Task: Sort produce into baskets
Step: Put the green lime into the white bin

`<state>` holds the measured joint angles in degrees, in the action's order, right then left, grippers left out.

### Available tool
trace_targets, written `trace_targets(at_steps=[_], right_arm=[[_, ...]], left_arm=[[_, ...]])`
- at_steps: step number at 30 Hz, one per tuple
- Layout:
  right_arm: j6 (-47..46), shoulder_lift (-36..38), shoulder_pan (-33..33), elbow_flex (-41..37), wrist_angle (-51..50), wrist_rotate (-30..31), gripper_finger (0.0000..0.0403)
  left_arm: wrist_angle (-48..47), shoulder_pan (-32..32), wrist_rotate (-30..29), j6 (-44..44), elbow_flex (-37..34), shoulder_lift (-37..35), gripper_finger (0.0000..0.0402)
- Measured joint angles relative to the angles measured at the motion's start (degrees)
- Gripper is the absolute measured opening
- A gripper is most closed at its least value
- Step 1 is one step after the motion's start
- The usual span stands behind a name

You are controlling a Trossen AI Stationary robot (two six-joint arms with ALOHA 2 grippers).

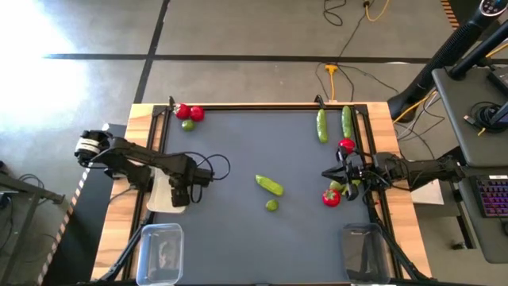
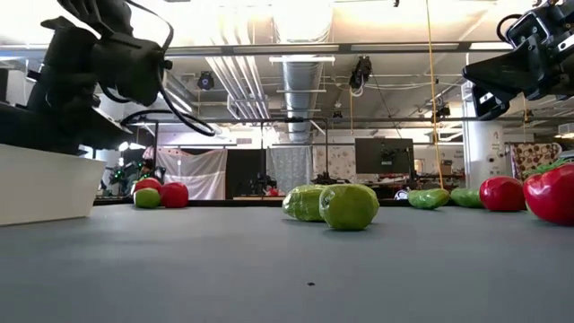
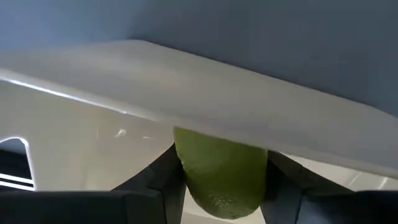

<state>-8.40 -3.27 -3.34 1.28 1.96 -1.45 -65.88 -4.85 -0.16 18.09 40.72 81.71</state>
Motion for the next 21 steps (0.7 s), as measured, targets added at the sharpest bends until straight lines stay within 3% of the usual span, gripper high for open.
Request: trace_targets(at_steps=[21], right_arm=[[0.02, 0.00, -0.02, 0.02, -0.02, 0.00, 0.0009]], left_arm=[[0.34, 0.03, -5.53, 3.01, 1.58, -4.46, 0.0174]])
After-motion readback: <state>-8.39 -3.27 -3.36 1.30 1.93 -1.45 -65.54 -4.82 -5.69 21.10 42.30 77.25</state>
